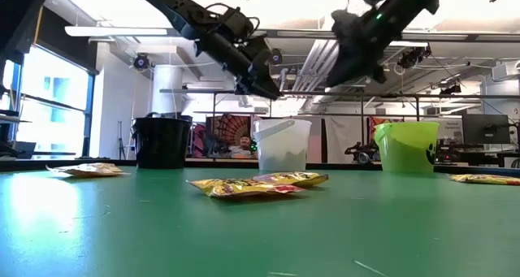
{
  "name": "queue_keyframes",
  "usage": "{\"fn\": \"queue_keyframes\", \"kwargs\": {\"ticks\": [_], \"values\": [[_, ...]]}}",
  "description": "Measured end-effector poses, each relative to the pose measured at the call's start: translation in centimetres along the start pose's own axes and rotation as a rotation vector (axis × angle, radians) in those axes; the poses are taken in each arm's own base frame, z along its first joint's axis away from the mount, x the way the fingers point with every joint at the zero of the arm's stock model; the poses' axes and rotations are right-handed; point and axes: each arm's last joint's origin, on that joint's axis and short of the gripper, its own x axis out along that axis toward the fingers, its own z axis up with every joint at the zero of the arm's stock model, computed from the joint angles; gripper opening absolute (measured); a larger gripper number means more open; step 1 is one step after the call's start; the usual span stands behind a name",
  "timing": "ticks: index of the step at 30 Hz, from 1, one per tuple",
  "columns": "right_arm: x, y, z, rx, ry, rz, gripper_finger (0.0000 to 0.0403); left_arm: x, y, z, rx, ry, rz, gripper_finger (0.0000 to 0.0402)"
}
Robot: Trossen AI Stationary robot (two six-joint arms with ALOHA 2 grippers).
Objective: Sort candy by brand, put in halloween buckets
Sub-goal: Put the white candy into the white bucket
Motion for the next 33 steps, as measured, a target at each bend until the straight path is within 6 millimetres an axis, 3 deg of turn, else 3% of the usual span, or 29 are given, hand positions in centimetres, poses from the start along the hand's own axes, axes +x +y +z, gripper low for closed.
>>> {"fn": "queue_keyframes", "kwargs": {"ticks": [10, 15, 20, 27, 33], "values": [[-4.2, 5.0, -5.2, 0.130, 0.244, 0.126, 0.0004, 0.5, -3.9, 0.7, 0.054, -0.074, -0.055, 0.0118], [-5.6, 7.4, -8.9, 0.348, 0.387, 0.070, 0.0024, 0.8, -6.2, 1.1, 0.065, -0.107, -0.100, 0.0117], [-6.4, 9.1, -12.9, 0.616, 0.523, -0.113, 0.0082, 0.9, -7.8, 1.2, 0.076, -0.109, -0.128, 0.0117], [-6.0, 10.6, -18.1, 0.837, 0.614, -0.440, 0.0182, 1.0, -9.0, 1.2, 0.090, -0.106, -0.152, 0.0117], [-4.8, 10.6, -20.4, 0.894, 0.690, -0.677, 0.0212, 1.0, -9.0, 1.2, 0.090, -0.105, -0.150, 0.0117]]}}
